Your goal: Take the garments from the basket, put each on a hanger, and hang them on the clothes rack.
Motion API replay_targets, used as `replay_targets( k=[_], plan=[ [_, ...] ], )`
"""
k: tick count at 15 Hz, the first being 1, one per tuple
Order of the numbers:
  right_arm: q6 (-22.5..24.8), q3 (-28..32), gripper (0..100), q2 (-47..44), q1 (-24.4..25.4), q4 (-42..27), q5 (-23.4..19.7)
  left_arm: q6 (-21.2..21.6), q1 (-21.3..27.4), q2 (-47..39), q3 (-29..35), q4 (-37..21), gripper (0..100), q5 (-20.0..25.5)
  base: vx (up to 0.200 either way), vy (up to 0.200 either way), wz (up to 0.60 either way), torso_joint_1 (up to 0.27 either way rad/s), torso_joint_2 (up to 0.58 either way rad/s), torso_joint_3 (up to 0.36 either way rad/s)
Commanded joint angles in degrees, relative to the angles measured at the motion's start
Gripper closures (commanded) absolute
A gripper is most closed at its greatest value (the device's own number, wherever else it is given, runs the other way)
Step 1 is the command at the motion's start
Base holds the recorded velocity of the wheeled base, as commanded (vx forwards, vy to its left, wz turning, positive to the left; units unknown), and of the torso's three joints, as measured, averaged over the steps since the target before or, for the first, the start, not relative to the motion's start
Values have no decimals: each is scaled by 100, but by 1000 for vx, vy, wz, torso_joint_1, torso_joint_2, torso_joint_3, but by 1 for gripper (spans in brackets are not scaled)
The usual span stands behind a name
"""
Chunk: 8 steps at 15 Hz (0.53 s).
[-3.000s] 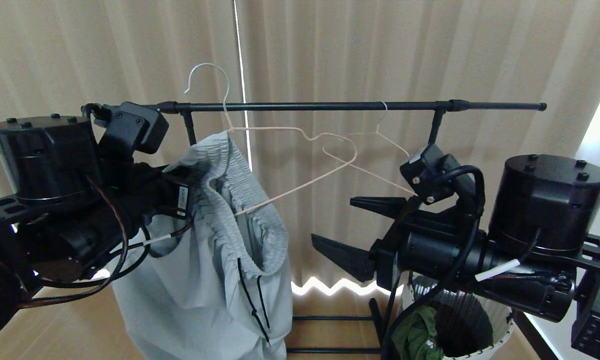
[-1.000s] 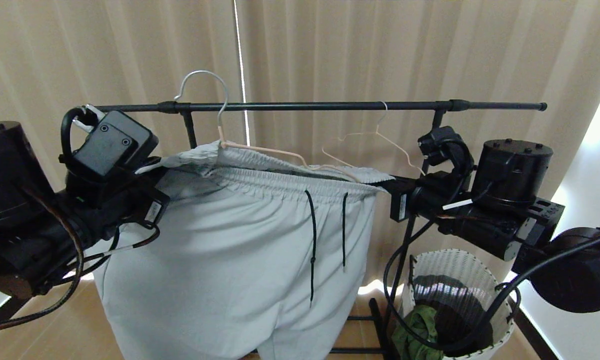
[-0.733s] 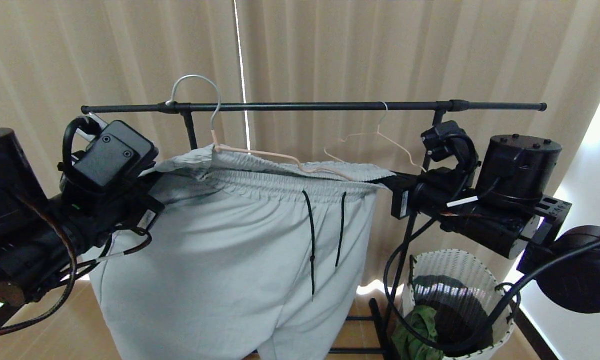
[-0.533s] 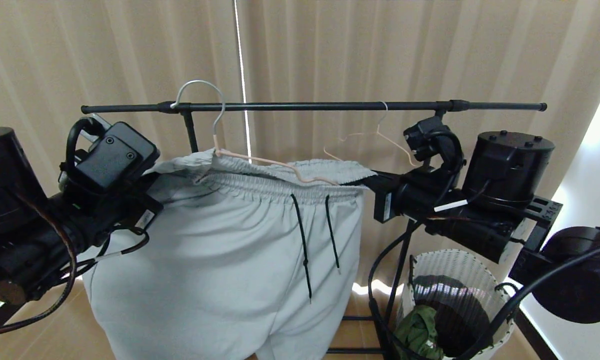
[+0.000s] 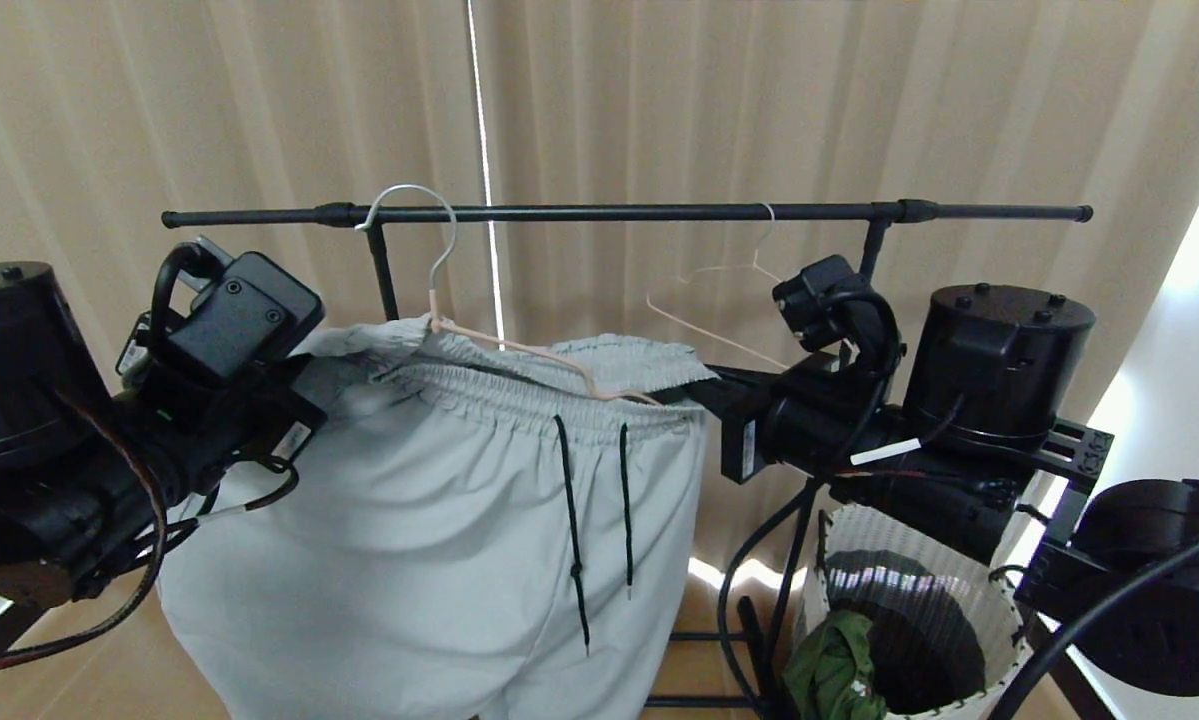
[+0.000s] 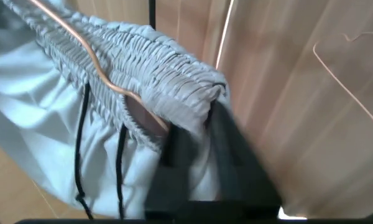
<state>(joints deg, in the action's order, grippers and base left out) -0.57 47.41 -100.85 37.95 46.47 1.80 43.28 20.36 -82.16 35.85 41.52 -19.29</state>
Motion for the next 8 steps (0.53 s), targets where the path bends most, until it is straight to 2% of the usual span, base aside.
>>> replay_targets(
  k=[1, 4, 8],
  plan=[
    [57, -127, 0, 39, -24, 55, 13, -12, -6, -19, -8, 5, 100, -31, 0, 0, 0, 0, 0, 0],
    [215, -373, 0, 198, -112, 73, 31, -30, -6, -28, 9, 5, 100, -146, 0, 0, 0, 0, 0, 0],
    [655, -654, 0, 391, -394, 73, -13, -135, 21, -98, 53, 14, 100, -401, 0, 0, 0, 0, 0, 0]
  ],
)
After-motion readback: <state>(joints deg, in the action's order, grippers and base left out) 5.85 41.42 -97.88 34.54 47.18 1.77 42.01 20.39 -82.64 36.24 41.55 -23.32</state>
